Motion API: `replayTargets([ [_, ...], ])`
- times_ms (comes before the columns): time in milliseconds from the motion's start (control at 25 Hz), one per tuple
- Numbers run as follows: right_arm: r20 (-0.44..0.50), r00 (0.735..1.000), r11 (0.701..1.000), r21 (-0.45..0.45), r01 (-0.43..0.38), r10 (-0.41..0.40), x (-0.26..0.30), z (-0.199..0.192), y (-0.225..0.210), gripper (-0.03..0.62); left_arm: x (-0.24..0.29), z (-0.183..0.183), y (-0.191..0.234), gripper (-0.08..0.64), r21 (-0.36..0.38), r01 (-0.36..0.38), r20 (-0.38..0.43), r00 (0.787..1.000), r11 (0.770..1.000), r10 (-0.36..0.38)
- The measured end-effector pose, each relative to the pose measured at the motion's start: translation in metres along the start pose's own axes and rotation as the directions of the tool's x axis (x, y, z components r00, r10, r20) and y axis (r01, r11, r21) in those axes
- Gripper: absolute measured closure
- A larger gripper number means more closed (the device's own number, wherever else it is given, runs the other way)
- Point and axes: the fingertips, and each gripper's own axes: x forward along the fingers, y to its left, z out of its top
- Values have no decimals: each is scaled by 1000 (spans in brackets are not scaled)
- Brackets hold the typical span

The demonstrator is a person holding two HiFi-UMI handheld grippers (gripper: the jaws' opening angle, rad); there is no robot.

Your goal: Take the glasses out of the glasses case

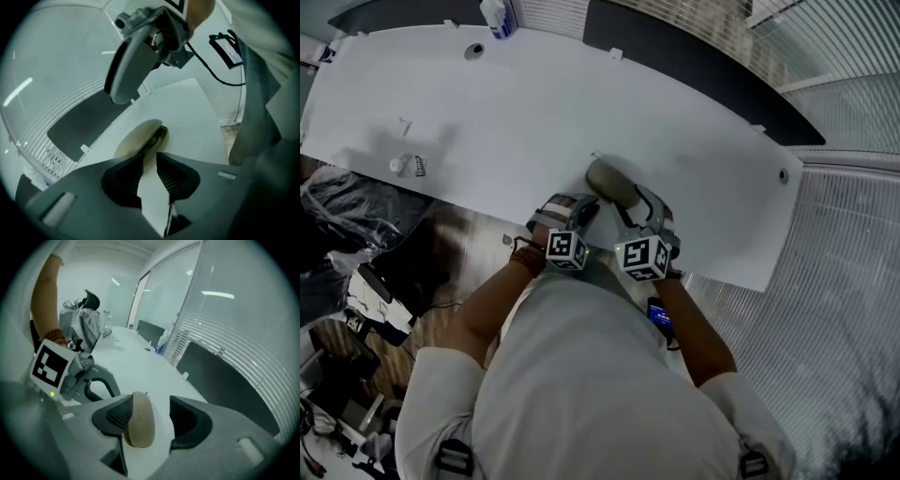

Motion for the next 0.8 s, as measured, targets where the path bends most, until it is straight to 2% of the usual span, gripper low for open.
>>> replayTargets([
  [160,-140,990,979,-197,-48,20,36,-41,17,306,18,-21,-8,474,100,8,-71,997,995,-1],
  [320,-212,977,944,-317,-97,30,54,-65,29,290,27,-28,-13,472,202,28,-95,995,979,-9],
  [600,-253,967,924,-363,-119,26,70,-83,34,290,39,-26,-17,472,274,32,-79,997,961,-11],
  [800,-254,967,937,-332,-107,21,73,-84,25,326,41,-17,-7,480,308,21,-71,997,951,1],
])
